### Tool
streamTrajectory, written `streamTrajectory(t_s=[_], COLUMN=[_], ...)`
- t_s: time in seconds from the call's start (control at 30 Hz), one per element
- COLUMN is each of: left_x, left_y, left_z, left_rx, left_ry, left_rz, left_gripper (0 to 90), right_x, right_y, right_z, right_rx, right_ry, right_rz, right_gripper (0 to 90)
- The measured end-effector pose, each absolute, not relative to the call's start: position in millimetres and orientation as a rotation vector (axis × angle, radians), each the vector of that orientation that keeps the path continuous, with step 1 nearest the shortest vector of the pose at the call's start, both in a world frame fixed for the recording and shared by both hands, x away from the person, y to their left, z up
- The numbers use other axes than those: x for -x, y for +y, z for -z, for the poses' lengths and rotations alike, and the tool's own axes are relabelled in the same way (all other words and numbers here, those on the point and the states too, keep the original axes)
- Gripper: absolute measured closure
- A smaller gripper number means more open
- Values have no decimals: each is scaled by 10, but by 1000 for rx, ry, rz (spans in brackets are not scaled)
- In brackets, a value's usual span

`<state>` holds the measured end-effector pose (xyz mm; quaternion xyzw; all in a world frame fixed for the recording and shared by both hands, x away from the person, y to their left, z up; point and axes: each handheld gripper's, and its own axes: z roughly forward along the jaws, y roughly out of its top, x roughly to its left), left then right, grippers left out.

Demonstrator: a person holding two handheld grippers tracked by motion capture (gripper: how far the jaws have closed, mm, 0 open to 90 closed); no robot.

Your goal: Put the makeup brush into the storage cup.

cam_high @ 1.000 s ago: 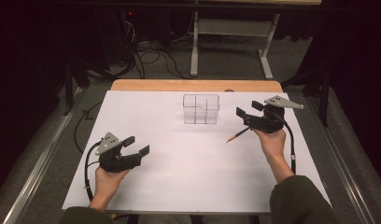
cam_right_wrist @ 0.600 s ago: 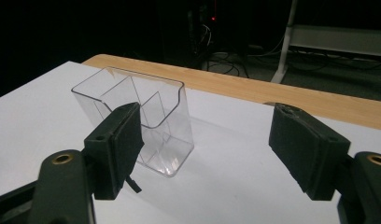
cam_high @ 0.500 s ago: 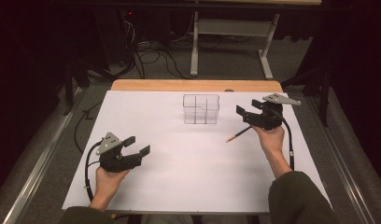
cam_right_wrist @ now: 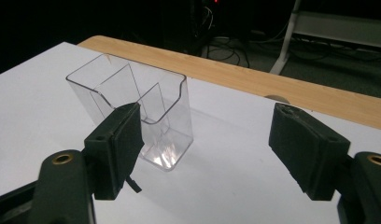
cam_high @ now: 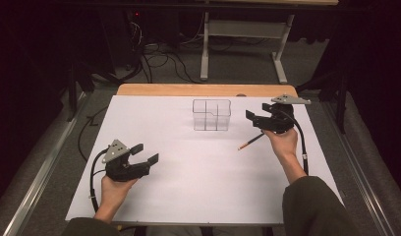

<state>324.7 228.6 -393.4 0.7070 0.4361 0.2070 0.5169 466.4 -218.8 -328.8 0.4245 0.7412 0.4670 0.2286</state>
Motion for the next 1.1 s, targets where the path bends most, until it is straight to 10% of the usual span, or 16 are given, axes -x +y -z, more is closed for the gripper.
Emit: streamTrajectory(t_s=[1.1], left_x=[-3245], left_y=[2291], left_z=[3931], left_rx=[-1699], left_ry=[1049], left_rz=[-496], left_gripper=[278], right_x=[-4787], right_y=[-2161], right_z=[3238], right_rx=[-1168], right_ry=[2310], right_rz=[-997], right_gripper=[284])
